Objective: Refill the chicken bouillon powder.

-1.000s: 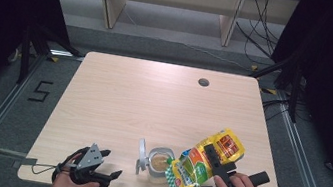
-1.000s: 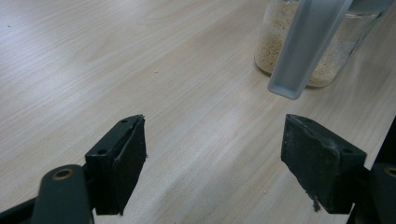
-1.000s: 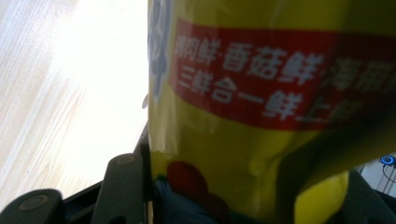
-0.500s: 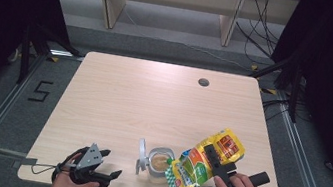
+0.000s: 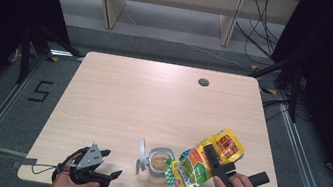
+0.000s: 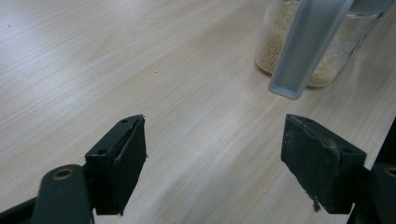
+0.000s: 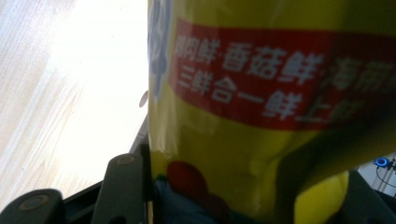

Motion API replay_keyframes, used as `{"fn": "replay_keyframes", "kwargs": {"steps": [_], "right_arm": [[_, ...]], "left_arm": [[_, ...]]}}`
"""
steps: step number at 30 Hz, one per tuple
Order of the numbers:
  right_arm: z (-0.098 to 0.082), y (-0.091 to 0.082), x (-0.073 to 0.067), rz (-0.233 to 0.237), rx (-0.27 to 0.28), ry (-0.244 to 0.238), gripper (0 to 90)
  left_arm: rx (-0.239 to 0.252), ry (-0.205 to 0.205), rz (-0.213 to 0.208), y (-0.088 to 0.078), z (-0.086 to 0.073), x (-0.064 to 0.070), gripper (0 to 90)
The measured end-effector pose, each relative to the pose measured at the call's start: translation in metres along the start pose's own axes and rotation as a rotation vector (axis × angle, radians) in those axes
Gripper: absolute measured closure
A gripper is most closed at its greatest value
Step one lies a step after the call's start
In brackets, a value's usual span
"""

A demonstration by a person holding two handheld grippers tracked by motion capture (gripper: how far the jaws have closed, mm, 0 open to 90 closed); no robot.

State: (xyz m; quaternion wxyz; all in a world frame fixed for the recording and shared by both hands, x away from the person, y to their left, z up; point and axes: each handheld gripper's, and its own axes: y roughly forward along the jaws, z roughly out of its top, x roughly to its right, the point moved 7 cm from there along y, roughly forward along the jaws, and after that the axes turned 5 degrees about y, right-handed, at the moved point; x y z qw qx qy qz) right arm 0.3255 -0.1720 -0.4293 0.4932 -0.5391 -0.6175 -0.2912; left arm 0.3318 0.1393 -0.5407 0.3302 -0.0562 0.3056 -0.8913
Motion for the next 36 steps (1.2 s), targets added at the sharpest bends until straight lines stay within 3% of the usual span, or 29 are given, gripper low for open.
{"fn": "replay_keyframes", "kwargs": {"steps": [7,8,11,12,13,14,15,17,26,27,36], "right_arm": [[0.0008,0.0001,-0.0014,0.003,-0.002,0.013,50.7],[0.0013,0.0009,-0.0008,-0.032,0.018,0.02,50.7],[0.0016,0.001,-0.0002,-0.027,0.022,0.012,50.7],[0.001,0.0006,0.0,0.003,0.01,-0.007,50.7],[0.0009,0.001,0.0007,0.003,0.013,-0.018,50.7],[0.0,0.0004,-0.002,0.01,0.0,0.012,50.7],[0.0007,0.0006,-0.0007,0.004,0.007,0.001,50.7],[-0.0005,-0.0003,-0.003,0.007,-0.008,0.03,50.7],[-0.0005,-0.0005,-0.0026,0.0,-0.006,0.025,50.8],[0.0004,0.0005,0.0001,-0.005,0.01,-0.013,50.8],[0.0009,-0.0015,-0.0018,-0.011,-0.011,0.012,50.8]], "left_arm": [[0.0,0.0,-0.002,-0.0001,0.0,0.0001,22.2],[-0.001,0.001,-0.002,-0.0002,0.0,0.0001,22.2],[-0.005,0.0,-0.006,-0.0004,-0.0002,0.0001,22.2],[-0.003,0.0,-0.006,-0.0004,-0.0001,0.0001,22.2],[-0.005,0.0,-0.006,-0.0004,-0.0002,0.0001,22.2],[-0.005,0.0,-0.006,-0.0004,-0.0002,0.0001,22.2],[-0.004,0.0,-0.006,-0.0004,-0.0002,0.0001,22.2],[-0.005,0.001,-0.006,-0.0005,-0.0002,0.0,22.2],[-0.005,0.001,-0.006,-0.0005,-0.0002,0.0,22.2],[-0.003,0.0,-0.005,-0.0003,-0.0001,0.0001,22.2],[-0.002,0.0,-0.004,-0.0004,0.0,0.0001,22.2]]}}
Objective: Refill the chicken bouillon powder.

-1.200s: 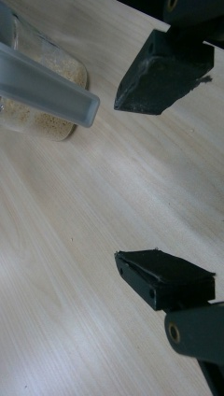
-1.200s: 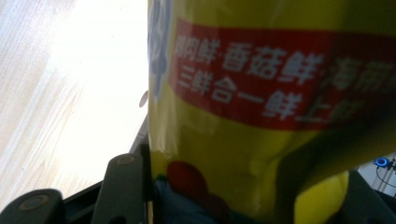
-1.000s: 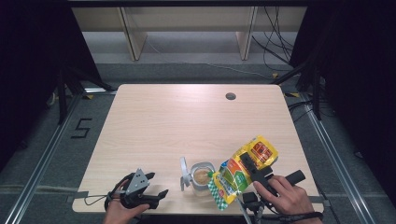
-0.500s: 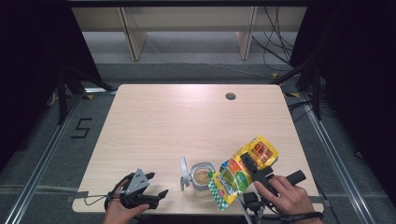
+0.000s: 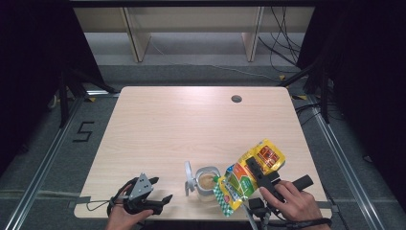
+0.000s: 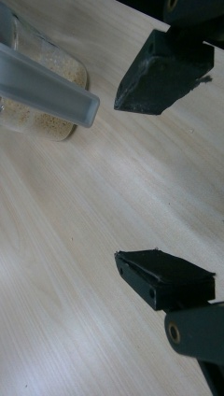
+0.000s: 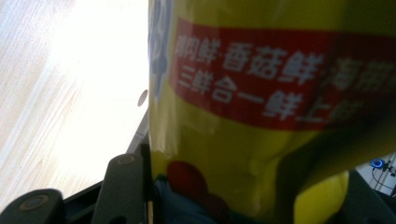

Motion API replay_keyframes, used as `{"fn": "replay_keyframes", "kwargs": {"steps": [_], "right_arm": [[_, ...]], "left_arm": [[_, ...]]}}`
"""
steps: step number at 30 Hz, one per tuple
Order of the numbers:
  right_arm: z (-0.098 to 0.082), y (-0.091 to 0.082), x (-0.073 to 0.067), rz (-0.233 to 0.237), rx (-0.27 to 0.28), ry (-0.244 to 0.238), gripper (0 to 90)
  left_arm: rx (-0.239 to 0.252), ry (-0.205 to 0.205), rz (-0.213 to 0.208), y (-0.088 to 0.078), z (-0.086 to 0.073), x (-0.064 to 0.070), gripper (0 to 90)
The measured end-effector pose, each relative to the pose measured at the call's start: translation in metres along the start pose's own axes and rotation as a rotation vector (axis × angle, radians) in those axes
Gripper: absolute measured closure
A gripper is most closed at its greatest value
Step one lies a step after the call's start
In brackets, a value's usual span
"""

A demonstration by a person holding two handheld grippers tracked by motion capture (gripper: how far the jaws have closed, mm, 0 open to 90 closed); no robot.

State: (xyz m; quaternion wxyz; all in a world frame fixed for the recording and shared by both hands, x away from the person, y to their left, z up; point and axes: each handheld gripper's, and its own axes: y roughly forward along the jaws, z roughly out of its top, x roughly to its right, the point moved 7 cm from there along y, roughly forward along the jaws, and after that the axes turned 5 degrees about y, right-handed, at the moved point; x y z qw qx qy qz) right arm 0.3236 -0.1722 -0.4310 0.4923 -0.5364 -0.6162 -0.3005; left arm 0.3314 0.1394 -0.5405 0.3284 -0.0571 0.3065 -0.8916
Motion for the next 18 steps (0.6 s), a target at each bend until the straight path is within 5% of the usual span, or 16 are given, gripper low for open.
{"fn": "replay_keyframes", "kwargs": {"steps": [12,15,16,18], "right_arm": [[0.0004,-0.001,0.003,-0.021,0.003,-0.014,50.9],[0.0008,-0.0021,0.0036,-0.02,0.0,-0.02,50.8],[0.0019,-0.0017,0.0054,-0.025,0.01,-0.033,50.9],[0.0017,-0.002,0.0068,-0.026,0.008,-0.05,50.9]], "left_arm": [[0.003,0.001,0.008,0.0006,-0.0001,0.0,22.2],[0.02,-0.015,0.006,0.0017,0.0009,0.0019,22.2],[0.028,-0.048,0.004,0.0022,0.0013,0.0045,22.2],[0.027,-0.033,0.003,0.0021,0.0014,0.0035,22.2]]}}
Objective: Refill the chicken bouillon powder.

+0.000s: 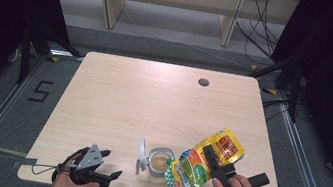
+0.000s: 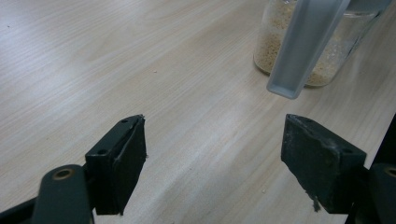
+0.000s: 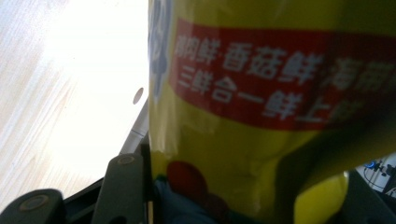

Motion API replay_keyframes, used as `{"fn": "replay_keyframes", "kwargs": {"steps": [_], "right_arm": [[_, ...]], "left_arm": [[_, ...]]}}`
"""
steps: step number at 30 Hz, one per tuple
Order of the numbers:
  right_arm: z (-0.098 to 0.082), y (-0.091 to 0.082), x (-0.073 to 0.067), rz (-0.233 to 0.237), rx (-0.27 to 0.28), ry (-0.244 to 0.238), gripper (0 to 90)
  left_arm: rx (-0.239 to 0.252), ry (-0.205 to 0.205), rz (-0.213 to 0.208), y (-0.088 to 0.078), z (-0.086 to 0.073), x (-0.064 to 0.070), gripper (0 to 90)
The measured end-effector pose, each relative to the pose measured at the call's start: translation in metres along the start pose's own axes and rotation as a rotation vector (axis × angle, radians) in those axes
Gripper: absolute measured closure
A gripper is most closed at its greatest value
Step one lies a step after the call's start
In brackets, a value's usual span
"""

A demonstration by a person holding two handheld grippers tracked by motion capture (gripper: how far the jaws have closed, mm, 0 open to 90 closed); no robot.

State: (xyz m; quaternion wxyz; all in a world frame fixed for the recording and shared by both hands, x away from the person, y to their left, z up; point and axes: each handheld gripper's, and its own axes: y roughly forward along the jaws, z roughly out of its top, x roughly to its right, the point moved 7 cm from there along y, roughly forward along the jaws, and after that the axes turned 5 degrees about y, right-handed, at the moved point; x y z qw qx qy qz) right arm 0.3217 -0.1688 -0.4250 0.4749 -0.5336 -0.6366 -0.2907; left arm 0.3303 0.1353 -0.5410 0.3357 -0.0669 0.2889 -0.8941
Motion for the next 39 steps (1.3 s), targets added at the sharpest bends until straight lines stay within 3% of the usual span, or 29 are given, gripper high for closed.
{"fn": "replay_keyframes", "kwargs": {"steps": [3,6,7,8,11,13,17,18,20,23,27,29,30,34,35,36,37,39], "right_arm": [[0.0,0.0,-0.002,0.001,-0.006,0.028,51.3],[0.001,0.001,-0.001,0.003,0.003,0.003,52.3],[0.0,0.0,-0.003,0.008,-0.009,0.026,52.4],[0.0,0.001,-0.002,0.006,0.002,0.011,52.6],[0.0,0.001,-0.004,0.009,-0.006,0.025,53.0],[0.0,0.001,-0.002,0.01,0.002,0.001,53.1],[-0.001,0.001,-0.005,0.026,-0.006,0.053,53.4],[-0.002,0.002,-0.004,0.029,0.002,0.032,53.5],[-0.002,0.003,-0.005,0.033,0.005,0.037,53.6],[-0.004,0.002,-0.01,0.043,-0.017,0.073,54.0],[-0.002,0.002,-0.005,0.029,0.001,0.042,54.1],[-0.002,0.002,-0.004,0.028,0.006,0.037,54.1],[-0.002,0.002,-0.006,0.035,0.001,0.048,54.1],[-0.004,0.002,-0.009,0.041,-0.013,0.071,54.1],[-0.003,0.003,-0.008,0.033,0.007,0.058,54.2],[-0.001,0.004,-0.01,0.029,0.025,0.1,54.2],[-0.003,0.003,-0.007,0.034,0.001,0.048,54.2],[-0.004,0.001,-0.008,0.033,-0.014,0.062,54.2]], "left_arm": [[-0.024,0.034,0.003,-0.002,-0.001,-0.003,22.2],[-0.006,0.016,0.002,0.0,0.0,-0.002,22.2],[0.0,0.013,0.001,0.0,0.0,-0.001,22.2],[-0.006,0.014,-0.006,0.0,0.0,-0.001,22.2],[-0.008,0.017,0.003,0.0,0.0,-0.002,22.1],[-0.023,0.031,-0.006,-0.002,-0.001,-0.003,22.2],[-0.006,0.016,0.001,-0.001,0.0,-0.002,22.2],[-0.017,0.025,-0.002,-0.002,-0.001,-0.002,22.2],[-0.025,0.034,-0.003,-0.002,-0.001,-0.003,22.2],[-0.024,0.03,0.005,-0.002,-0.002,-0.003,22.2],[-0.024,0.032,0.006,-0.001,-0.001,-0.004,22.2],[-0.006,0.012,-0.006,-0.001,0.0,-0.001,22.2],[-0.026,0.035,0.0,-0.002,-0.001,-0.004,22.2],[-0.027,0.031,-0.004,-0.002,-0.002,-0.003,22.2],[-0.03,0.035,-0.007,-0.003,-0.001,-0.004,22.2],[-0.03,0.033,-0.006,-0.002,-0.001,-0.004,22.1],[-0.027,0.032,-0.001,-0.002,-0.001,-0.004,22.2],[-0.024,0.033,0.004,-0.002,-0.001,-0.004,22.1]]}}
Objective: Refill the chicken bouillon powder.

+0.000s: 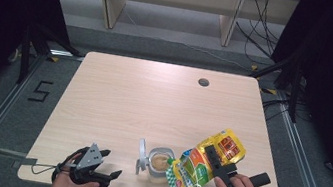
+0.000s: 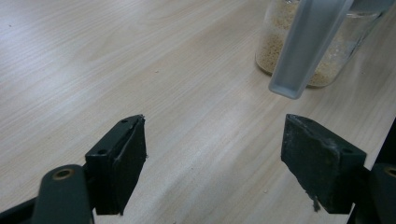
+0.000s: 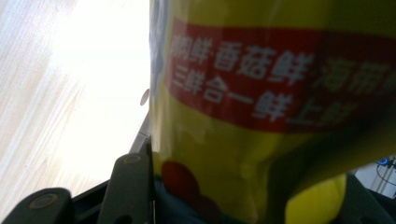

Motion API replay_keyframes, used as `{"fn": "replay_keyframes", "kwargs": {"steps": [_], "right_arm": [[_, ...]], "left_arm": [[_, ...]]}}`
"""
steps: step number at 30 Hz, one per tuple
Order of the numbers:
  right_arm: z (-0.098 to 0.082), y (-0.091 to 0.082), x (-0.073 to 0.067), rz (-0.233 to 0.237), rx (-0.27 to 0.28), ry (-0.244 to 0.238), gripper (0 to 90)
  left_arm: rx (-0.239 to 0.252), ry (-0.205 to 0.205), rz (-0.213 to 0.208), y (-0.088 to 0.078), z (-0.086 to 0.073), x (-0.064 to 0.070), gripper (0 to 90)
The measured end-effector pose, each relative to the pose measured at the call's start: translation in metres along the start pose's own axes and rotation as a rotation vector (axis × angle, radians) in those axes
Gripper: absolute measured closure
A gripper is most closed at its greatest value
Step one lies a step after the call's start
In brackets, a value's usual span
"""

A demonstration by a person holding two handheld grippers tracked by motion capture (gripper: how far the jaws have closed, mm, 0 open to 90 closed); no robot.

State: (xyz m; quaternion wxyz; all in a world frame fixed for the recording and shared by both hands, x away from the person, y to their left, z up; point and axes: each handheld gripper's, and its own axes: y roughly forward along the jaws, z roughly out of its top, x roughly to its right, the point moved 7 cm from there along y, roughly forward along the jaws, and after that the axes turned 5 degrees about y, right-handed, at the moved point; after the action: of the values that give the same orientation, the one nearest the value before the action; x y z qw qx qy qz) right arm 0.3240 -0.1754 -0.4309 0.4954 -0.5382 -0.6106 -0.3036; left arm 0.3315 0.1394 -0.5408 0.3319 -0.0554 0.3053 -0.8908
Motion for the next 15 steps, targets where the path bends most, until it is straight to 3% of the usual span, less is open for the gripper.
{"fn": "replay_keyframes", "kwargs": {"steps": [6,7,8,9,10,11,12,13,15], "right_arm": [[0.001,0.0,0.003,-0.002,0.013,-0.012,54.2],[0.001,0.001,0.001,-0.023,0.028,0.014,54.2],[-0.001,0.0,-0.001,0.008,0.0,0.033,54.2],[0.0,0.001,0.001,0.008,0.013,-0.003,54.2],[0.001,0.002,0.001,0.007,0.017,-0.007,54.2],[0.0,0.001,0.0,0.01,0.01,0.004,54.2],[0.0,0.001,-0.001,0.011,0.013,0.019,54.2],[0.002,0.002,-0.006,0.018,0.029,0.072,54.2],[0.001,0.003,-0.008,0.033,0.031,0.102,54.3]], "left_arm": [[0.008,-0.01,-0.006,0.0,0.001,0.001,22.2],[-0.001,0.001,-0.006,0.0,0.0,0.0,22.2],[-0.002,0.0,-0.004,0.0,0.0,0.0,22.2],[-0.002,-0.003,-0.005,0.0,0.0,0.0,22.2],[0.01,-0.013,-0.007,0.0,0.001,0.001,22.2],[-0.008,0.008,-0.004,-0.001,0.0,0.0,22.2],[0.0,0.001,-0.007,0.0,0.0,0.0,22.2],[-0.001,0.0,-0.001,0.0,0.0,0.0,22.2],[0.002,-0.002,-0.008,0.0,0.0,0.001,22.1]]}}
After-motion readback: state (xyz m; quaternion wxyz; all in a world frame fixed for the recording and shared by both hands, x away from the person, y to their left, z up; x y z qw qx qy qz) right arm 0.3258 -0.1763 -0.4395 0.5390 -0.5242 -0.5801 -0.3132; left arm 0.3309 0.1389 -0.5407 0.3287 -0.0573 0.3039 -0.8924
